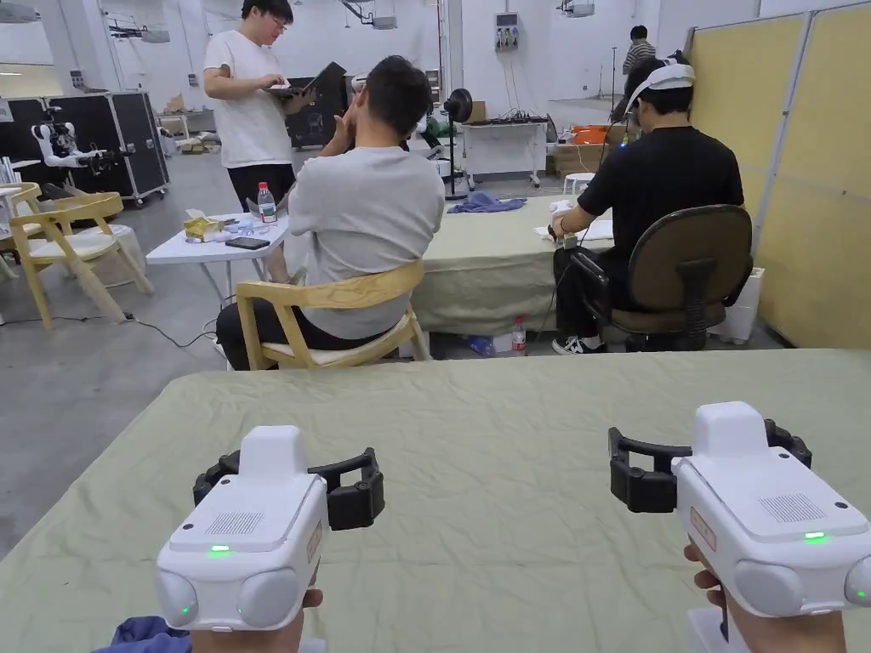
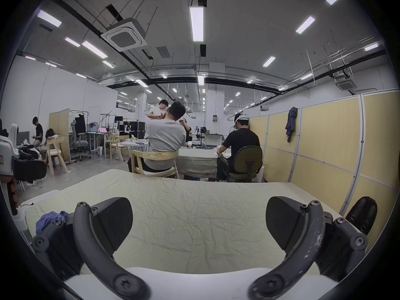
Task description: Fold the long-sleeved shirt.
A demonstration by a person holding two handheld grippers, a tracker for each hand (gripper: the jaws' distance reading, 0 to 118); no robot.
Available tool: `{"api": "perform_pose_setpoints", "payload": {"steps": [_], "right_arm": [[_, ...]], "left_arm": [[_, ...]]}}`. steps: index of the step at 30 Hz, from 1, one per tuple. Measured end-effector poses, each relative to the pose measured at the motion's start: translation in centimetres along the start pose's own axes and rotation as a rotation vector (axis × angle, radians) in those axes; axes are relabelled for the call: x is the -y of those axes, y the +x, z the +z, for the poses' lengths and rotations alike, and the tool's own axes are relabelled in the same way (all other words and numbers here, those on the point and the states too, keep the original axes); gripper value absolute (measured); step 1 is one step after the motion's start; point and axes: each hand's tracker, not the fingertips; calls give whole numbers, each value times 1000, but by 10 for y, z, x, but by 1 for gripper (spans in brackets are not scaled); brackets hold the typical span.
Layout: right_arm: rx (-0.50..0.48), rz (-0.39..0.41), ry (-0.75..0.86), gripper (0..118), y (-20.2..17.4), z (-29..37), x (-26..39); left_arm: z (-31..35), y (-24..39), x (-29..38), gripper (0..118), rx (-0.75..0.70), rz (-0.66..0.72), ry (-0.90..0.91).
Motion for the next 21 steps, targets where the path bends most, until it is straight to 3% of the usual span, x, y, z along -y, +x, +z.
{"api": "perform_pose_setpoints", "payload": {"steps": [21], "right_arm": [[-9,16,-4,118,-4,-3,2]], "left_arm": [[1,-2,3,118,14,2,-5]]}}
